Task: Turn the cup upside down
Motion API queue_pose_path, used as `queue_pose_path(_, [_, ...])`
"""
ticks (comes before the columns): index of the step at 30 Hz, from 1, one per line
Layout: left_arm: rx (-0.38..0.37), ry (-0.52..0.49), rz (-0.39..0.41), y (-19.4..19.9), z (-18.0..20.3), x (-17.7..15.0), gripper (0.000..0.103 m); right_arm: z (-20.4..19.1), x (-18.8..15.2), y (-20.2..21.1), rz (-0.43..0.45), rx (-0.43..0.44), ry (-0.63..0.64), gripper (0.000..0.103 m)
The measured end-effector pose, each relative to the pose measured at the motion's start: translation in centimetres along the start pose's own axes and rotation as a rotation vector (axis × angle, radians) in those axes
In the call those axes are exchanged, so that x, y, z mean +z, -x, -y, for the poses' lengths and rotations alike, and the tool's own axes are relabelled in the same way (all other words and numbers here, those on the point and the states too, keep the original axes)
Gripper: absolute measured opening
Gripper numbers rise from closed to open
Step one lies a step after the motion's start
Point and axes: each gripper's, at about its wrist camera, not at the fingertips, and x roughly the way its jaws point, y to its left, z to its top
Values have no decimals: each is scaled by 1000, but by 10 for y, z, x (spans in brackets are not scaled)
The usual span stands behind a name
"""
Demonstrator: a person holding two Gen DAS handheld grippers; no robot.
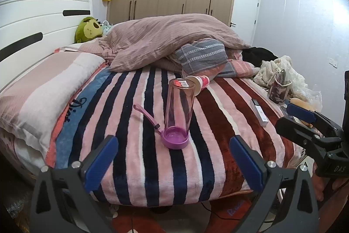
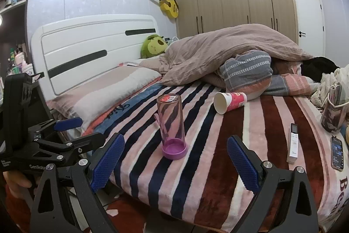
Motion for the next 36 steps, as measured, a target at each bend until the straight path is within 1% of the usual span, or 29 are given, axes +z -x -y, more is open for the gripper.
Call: queue_pose_path(36, [2,3,-4,0,0,0,102,-1,-2,-4,-13,3,-6,95])
